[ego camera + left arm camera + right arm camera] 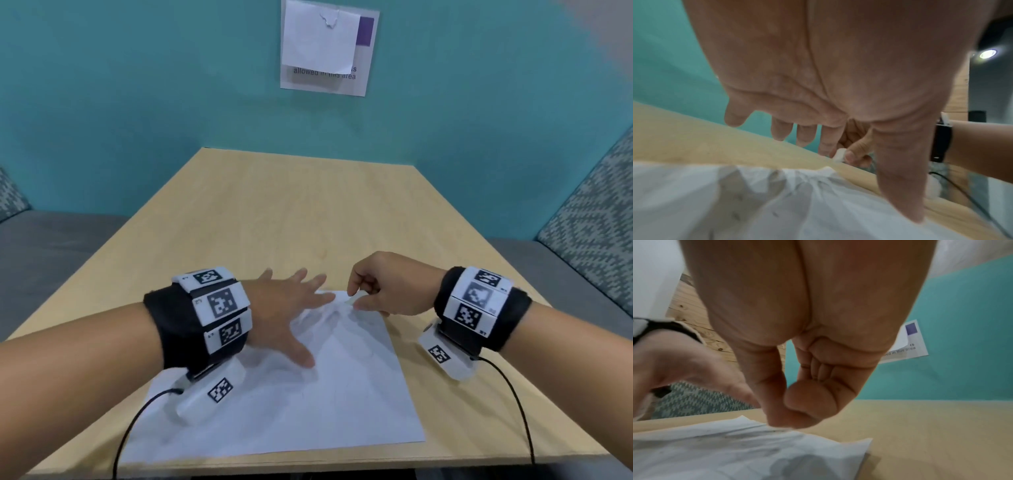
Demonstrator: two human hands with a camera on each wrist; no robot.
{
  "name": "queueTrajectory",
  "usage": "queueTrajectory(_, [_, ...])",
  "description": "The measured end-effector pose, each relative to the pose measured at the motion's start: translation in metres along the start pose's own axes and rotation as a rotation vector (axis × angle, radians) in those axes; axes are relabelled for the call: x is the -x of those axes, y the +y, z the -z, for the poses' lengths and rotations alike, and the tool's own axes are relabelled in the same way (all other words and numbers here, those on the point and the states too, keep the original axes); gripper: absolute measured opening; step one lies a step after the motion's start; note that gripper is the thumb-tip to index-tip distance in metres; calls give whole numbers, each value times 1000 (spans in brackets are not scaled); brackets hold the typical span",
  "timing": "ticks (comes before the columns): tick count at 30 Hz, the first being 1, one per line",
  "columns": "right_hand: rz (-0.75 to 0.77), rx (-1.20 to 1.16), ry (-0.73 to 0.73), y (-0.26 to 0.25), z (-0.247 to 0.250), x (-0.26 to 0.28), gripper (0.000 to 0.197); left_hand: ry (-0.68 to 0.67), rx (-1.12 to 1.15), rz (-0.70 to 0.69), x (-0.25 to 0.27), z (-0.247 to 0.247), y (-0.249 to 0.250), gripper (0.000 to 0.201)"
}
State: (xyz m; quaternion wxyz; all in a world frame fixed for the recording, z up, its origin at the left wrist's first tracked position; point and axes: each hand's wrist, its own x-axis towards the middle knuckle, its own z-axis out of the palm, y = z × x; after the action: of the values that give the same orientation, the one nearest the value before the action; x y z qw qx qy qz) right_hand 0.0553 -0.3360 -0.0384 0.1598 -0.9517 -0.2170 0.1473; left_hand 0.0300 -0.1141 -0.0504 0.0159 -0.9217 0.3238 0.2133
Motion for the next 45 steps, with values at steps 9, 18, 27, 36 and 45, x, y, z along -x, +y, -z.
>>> queueTrajectory(9, [-4,83,-73,-9,-11,-38,9,6,-65,68,-44,-1,-14,97])
queueTrajectory(18, [129,167,-105,-20,-21,-34,10,100,-78,85,-52,-34,-30,95])
queueTrajectory(27, [97,163,-84,-20,-18,-39,8,109,-64,88,-51,-38,-32,95])
queueTrajectory(36, [94,179,-87,-23,-17,-41,9,90,-71,104,-48,-37,-31,95])
queueTrajectory(45, [118,184,-105,-22,-18,-34,5,69,-54,108,-47,-36,-29,96])
